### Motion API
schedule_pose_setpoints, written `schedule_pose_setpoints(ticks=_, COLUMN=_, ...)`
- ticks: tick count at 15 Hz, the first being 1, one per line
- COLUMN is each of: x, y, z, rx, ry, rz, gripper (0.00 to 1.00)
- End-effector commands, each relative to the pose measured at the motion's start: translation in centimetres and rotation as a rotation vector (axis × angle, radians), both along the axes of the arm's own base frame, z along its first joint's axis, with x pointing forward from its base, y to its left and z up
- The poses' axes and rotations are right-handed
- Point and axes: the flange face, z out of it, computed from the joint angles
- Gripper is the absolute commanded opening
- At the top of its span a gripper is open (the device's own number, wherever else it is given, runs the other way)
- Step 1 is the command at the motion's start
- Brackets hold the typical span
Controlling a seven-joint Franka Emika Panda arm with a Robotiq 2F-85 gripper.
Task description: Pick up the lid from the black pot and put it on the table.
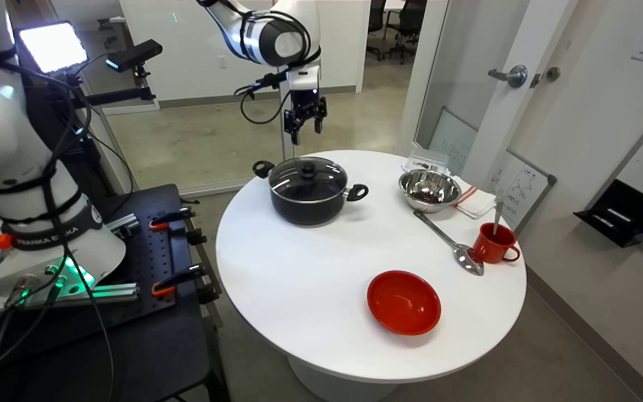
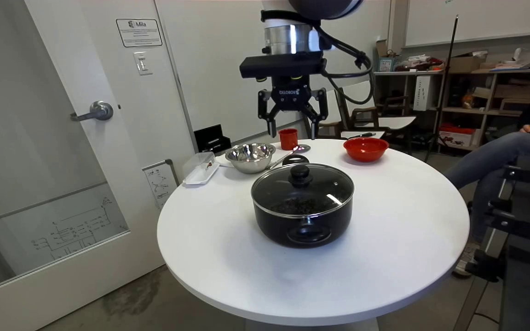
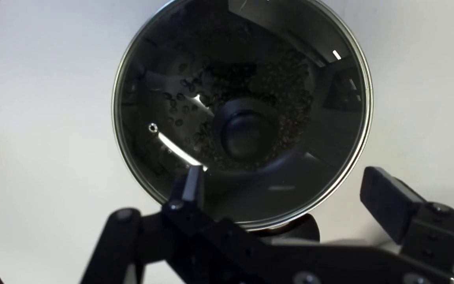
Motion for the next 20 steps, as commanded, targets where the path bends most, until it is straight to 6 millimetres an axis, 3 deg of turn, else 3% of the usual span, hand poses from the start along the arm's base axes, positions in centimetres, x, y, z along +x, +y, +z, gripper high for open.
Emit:
schedule_pose_setpoints(ticks=1, x=-3.1, y=-2.3, z=0.0, rx=0.051, ry=-0.022, rz=-0.027, gripper=1.0)
schedule_pose_setpoints(ticks=3, x=-4.4, y=-2.5, z=-0.5, rx=0.048, ry=-0.023, rz=-0.025, gripper=1.0)
schedule_pose_setpoints(ticks=8, x=-5.7, y=-0.2, z=-2.0, rx=0.048, ry=-0.07, rz=0.016, gripper=1.0)
schedule_pose_setpoints(ticks=11, x=-4.5, y=0.2, z=-2.7, rx=0.041, ry=-0.102, rz=-0.003, gripper=1.0)
schedule_pose_setpoints(ticks=17, x=-1.9, y=-1.5, z=-3.4, rx=0.008, ry=-0.102, rz=-0.059, gripper=1.0)
schedule_pose_setpoints(ticks=20, x=-0.7, y=-1.5, z=-3.7, rx=0.005, ry=-0.098, rz=-0.063, gripper=1.0)
